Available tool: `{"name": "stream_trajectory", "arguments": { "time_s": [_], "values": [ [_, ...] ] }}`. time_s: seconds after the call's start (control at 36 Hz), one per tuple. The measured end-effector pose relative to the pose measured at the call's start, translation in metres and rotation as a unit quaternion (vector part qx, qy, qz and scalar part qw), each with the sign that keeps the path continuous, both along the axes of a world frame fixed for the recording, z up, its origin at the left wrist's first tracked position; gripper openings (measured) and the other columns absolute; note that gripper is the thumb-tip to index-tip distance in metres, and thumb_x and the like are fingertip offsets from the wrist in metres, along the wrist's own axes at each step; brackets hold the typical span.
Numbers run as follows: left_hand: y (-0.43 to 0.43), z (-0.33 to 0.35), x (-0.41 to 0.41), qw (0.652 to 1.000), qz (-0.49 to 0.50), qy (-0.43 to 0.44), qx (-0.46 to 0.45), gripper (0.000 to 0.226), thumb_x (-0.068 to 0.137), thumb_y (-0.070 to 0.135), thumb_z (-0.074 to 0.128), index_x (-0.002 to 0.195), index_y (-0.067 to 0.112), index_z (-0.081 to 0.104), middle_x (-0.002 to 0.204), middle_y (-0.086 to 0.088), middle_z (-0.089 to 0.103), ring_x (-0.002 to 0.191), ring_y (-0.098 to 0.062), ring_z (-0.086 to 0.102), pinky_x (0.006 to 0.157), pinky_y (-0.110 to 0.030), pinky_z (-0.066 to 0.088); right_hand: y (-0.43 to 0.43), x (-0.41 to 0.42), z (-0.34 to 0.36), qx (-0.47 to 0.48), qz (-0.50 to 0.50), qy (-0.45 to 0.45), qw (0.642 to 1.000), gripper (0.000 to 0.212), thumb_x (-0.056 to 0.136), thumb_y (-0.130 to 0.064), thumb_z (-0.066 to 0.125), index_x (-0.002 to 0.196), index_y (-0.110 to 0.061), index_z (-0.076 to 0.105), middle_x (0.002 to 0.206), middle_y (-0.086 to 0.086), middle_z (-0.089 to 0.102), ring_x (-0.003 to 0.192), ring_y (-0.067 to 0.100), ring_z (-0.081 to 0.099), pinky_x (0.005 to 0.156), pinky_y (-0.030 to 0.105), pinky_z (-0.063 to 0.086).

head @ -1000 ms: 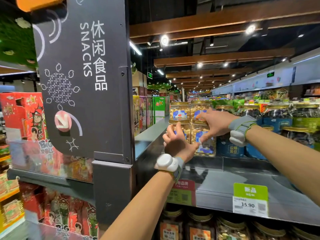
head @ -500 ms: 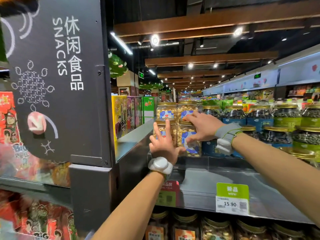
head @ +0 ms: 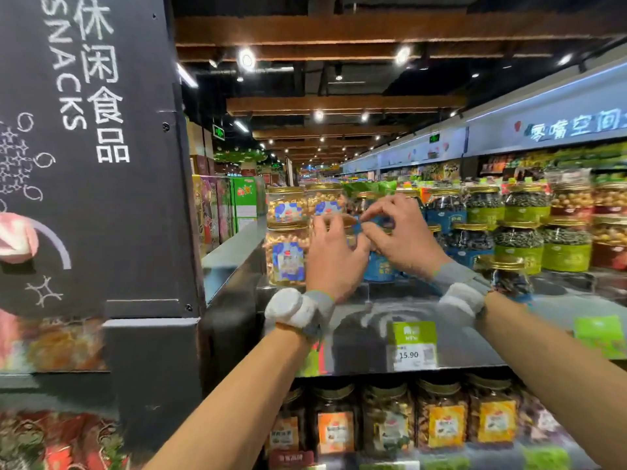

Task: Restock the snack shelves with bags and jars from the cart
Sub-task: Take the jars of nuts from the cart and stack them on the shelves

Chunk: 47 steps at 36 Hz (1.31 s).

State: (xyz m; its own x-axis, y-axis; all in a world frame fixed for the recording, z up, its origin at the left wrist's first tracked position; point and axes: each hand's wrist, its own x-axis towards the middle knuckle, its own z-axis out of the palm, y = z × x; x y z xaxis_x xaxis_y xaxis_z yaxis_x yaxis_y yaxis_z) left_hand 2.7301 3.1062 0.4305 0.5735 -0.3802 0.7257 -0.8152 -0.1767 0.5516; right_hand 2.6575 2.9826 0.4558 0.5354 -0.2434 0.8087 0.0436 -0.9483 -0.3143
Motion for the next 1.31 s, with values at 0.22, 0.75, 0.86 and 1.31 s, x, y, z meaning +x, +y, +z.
{"name": "stream_trajectory", "arguments": {
  "time_s": [0.22,0.75,0.86,1.31],
  "values": [
    [-0.067,-0.043,-0.080,0.965,-0.219,0.130,0.061,0.016,0.093,0.048,0.053,0.088,0.033,0.053,0.089,0.000,0.068,0.081,-0.026,0.070,0.080,-0.052,0.057,-0.033,-0.118,-0.059,0.282,-0.062,0.022,0.957,0.016,0.093,-0.014,0.063,0.083,-0.025,0.068,0.080,-0.001,0.067,0.066,0.013,0.062,0.063,0.032,0.052],
    [-0.269,-0.231,-0.509,0.794,-0.449,0.081,0.402,0.029,0.088,0.036,0.056,0.111,0.019,0.052,0.110,-0.014,0.067,0.101,-0.033,0.066,0.087,-0.042,0.052,-0.154,-0.592,-0.242,0.463,-0.359,0.101,0.804,0.038,0.090,-0.022,0.059,0.053,-0.016,0.058,0.047,-0.001,0.056,0.042,0.010,0.050,0.055,0.027,0.042],
    [-0.292,-0.276,-0.588,0.749,-0.476,0.036,0.459,0.023,0.096,0.030,0.057,0.114,0.016,0.056,0.116,-0.016,0.065,0.112,-0.032,0.061,0.092,-0.039,0.048,-0.174,-0.679,-0.291,0.500,-0.392,0.154,0.757,0.032,0.093,-0.022,0.059,0.062,-0.016,0.061,0.049,-0.004,0.059,0.042,0.008,0.053,0.047,0.021,0.044],
    [-0.414,-0.402,-0.753,0.595,-0.554,-0.008,0.582,0.031,0.097,0.024,0.052,0.125,0.011,0.054,0.115,-0.012,0.063,0.099,-0.032,0.065,0.080,-0.037,0.052,-0.238,-0.855,-0.451,0.576,-0.447,0.279,0.625,0.033,0.100,-0.028,0.052,0.069,-0.017,0.059,0.064,0.009,0.061,0.054,0.014,0.050,0.054,0.027,0.039]
  ]
}}
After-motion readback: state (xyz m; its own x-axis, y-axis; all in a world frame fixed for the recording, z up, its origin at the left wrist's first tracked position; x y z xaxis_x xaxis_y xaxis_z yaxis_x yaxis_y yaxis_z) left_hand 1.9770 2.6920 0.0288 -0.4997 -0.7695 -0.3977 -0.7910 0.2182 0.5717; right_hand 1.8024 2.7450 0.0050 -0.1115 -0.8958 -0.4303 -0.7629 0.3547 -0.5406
